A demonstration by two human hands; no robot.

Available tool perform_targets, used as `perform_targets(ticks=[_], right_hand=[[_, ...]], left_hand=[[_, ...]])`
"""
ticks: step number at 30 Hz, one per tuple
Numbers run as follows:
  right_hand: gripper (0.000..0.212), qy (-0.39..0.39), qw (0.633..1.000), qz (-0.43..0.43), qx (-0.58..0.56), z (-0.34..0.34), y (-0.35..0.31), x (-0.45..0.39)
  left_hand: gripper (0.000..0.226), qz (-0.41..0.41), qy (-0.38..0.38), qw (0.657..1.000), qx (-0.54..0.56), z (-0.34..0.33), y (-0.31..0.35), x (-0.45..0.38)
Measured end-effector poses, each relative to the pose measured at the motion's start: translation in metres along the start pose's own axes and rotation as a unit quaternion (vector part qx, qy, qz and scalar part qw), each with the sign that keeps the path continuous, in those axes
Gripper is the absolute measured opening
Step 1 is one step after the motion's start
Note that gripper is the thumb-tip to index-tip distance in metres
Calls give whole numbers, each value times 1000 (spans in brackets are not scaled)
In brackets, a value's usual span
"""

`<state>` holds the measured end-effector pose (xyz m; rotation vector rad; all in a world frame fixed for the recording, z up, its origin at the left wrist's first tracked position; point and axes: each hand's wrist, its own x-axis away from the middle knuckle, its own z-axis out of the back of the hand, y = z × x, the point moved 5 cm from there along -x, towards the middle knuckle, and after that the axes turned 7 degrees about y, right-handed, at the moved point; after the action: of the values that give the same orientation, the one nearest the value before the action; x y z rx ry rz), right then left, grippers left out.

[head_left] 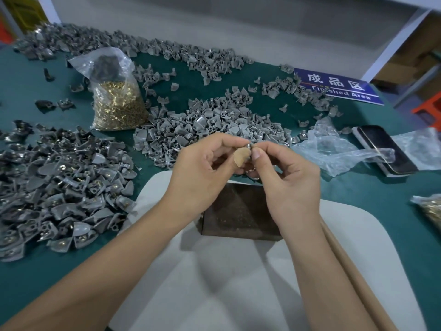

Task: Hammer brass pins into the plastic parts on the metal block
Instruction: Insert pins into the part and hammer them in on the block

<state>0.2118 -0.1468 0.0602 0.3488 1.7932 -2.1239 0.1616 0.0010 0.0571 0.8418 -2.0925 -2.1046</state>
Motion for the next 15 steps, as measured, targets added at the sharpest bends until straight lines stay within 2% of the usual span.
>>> perform_targets(ticks=[5, 8, 10, 11, 13, 15], right_hand=[[12, -29, 998, 44, 22, 11, -13, 14], [16, 7, 999, 11, 49, 36, -7, 20], [16, 50, 991, -46, 119, 65, 7, 23], [19, 55, 977, -80, 191, 80, 15, 25], [36, 28, 920, -134, 367, 106, 27, 35], [41, -25, 875, -145, 462, 117, 31, 48]], left_hand=[[10, -8, -3, 1000, -22, 7, 6, 19], [9, 22, -38, 996, -72, 4, 2, 36], [10, 6, -78, 986, -146, -2, 3, 44], [10, -17, -95, 978, -184, -6, 6, 47], [7, -60, -105, 961, -250, -10, 9, 51], [4, -74, -91, 947, -298, -8, 10, 52]])
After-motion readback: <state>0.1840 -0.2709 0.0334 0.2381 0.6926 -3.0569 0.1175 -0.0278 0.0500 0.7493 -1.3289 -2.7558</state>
